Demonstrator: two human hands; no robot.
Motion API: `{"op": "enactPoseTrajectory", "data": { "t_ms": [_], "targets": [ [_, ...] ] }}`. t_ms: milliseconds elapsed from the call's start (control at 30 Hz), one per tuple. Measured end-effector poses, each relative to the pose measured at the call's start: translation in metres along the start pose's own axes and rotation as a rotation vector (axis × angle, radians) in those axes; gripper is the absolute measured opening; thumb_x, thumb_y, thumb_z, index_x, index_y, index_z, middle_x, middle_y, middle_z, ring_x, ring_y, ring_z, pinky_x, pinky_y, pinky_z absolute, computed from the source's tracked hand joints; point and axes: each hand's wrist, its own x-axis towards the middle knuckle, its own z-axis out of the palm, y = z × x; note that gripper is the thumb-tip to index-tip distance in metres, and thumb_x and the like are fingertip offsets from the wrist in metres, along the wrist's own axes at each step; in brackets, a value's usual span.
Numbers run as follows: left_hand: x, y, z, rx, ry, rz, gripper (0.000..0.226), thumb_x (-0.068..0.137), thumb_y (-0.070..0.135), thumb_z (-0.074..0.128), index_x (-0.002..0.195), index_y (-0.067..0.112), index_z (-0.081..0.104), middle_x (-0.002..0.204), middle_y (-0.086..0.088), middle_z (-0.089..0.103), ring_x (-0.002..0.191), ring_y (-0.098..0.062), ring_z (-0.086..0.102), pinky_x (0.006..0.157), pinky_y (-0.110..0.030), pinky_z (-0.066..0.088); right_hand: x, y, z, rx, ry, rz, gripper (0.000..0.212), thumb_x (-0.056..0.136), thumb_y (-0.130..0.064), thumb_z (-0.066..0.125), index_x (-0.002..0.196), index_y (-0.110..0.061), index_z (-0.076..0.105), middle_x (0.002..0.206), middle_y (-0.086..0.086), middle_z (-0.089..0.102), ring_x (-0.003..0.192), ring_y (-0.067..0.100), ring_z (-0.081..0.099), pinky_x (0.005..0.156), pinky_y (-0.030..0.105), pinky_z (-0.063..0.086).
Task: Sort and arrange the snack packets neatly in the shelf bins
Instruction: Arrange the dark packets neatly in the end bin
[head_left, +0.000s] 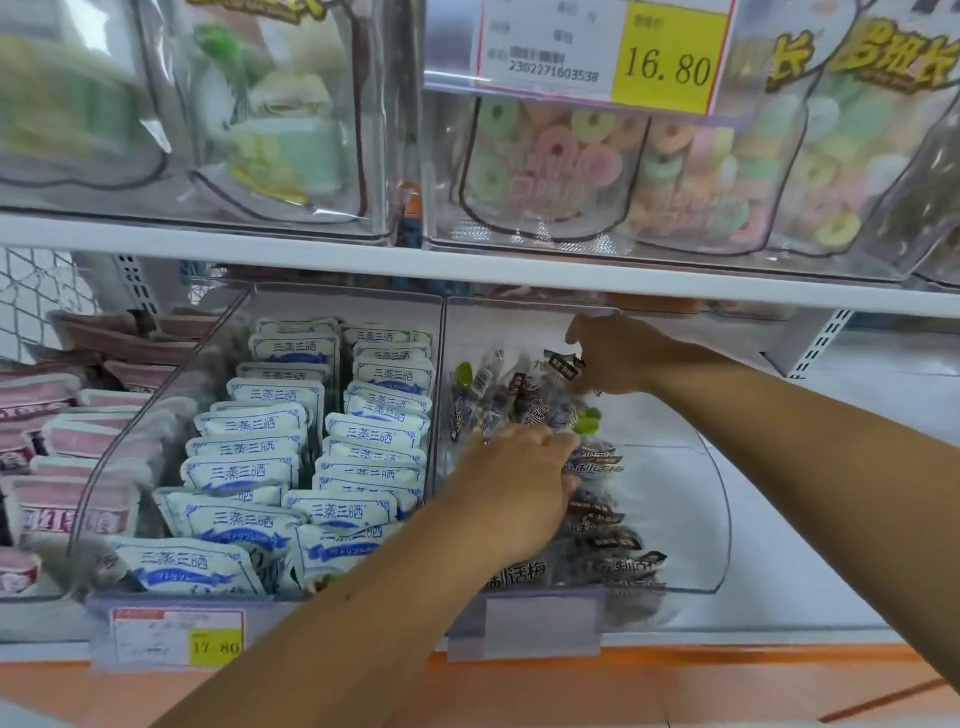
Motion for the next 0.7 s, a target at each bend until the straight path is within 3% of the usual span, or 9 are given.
{"op": "enactPoseTrajectory", "data": {
  "t_ms": [100,200,333,433,567,700],
  "targets": [
    [0.001,0.0,0.001,-0.004,0.012,0.006,0.05,0.104,0.038,0.031,0.152,0.031,0.019,0.16,0.002,0.02,0.147,-0.021,0.014,0.118,-0.053,0.01,0.001,-0.001,-0.001,-0.09,-0.053,-0.019,0.055,0.081,-0.051,0.069,0.109,-0.005,0.062,0.099,0.01,0.071,0.09,0.025,0.066,0.079,0.034,0.053],
    [0.0,0.0,0.0,-0.008,0.016,0.013,0.05,0.104,0.038,0.031,0.151,0.03,0.019,0.159,0.003,0.02,0.147,-0.02,0.014,0.118,-0.053,0.009,0.0,-0.001,-0.001,-0.063,-0.014,-0.067,0.046,0.084,-0.036,0.07,0.117,-0.011,0.051,0.098,0.005,0.066,0.082,0.02,0.059,0.069,0.031,0.048],
    [-0.003,-0.001,-0.002,-0.012,-0.005,0.012,0.049,0.104,0.037,0.03,0.151,0.031,0.02,0.159,0.003,0.02,0.147,-0.019,0.013,0.118,-0.053,0.009,-0.003,0.007,-0.003,0.078,0.065,-0.082,0.039,0.088,-0.02,0.065,0.121,-0.02,0.045,0.076,-0.012,0.048,0.066,0.009,0.046,0.054,0.026,0.032],
    [-0.003,0.001,-0.005,-0.005,-0.028,0.0,0.049,0.105,0.036,0.029,0.152,0.031,0.018,0.16,0.003,0.018,0.147,-0.02,0.011,0.119,-0.05,0.007,-0.005,0.009,-0.001,0.012,0.087,-0.106,0.039,0.091,-0.021,0.061,0.125,-0.02,0.041,0.086,-0.006,0.056,0.076,0.017,0.051,0.063,0.032,0.041],
    [-0.002,0.002,-0.005,-0.003,-0.038,-0.006,0.051,0.105,0.035,0.029,0.153,0.031,0.014,0.161,0.003,0.014,0.148,-0.02,0.009,0.12,-0.048,0.005,-0.004,0.008,0.007,-0.029,-0.012,-0.109,0.065,0.085,-0.025,0.068,0.138,-0.029,0.03,0.105,0.001,0.061,0.09,0.023,0.056,0.078,0.037,0.05],
    [-0.003,0.003,-0.004,-0.023,-0.043,-0.02,0.052,0.105,0.036,0.029,0.153,0.031,0.012,0.161,0.003,0.012,0.148,-0.019,0.006,0.12,-0.048,0.002,-0.005,0.01,0.006,0.095,0.09,-0.107,0.039,0.082,-0.031,0.068,0.117,-0.028,0.051,0.111,-0.002,0.056,0.096,0.017,0.052,0.083,0.034,0.046]
  ]
}}
